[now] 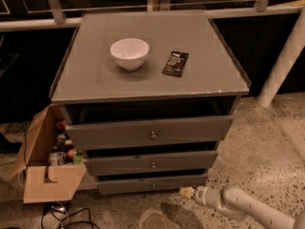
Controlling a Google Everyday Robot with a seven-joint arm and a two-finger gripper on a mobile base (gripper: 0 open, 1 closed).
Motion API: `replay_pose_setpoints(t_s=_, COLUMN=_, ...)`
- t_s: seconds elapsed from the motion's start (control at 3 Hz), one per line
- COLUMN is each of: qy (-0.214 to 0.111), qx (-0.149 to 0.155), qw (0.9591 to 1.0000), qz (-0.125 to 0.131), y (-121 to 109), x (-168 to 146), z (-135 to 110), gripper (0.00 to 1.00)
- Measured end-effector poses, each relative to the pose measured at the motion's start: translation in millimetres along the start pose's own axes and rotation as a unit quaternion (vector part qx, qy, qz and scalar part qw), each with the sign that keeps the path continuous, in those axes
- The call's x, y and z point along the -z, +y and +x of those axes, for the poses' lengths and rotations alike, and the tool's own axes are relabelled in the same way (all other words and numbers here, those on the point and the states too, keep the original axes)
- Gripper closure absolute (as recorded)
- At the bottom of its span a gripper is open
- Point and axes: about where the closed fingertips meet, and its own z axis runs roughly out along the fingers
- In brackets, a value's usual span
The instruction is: Close bottom drawer
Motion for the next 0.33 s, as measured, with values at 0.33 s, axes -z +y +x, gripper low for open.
replay_pose_setpoints(t_s=0.33, qy=0.005, qx=-0.004, qw=1.0, qz=-0.002, y=1.4, x=5.8, z=11.3, gripper=0.81)
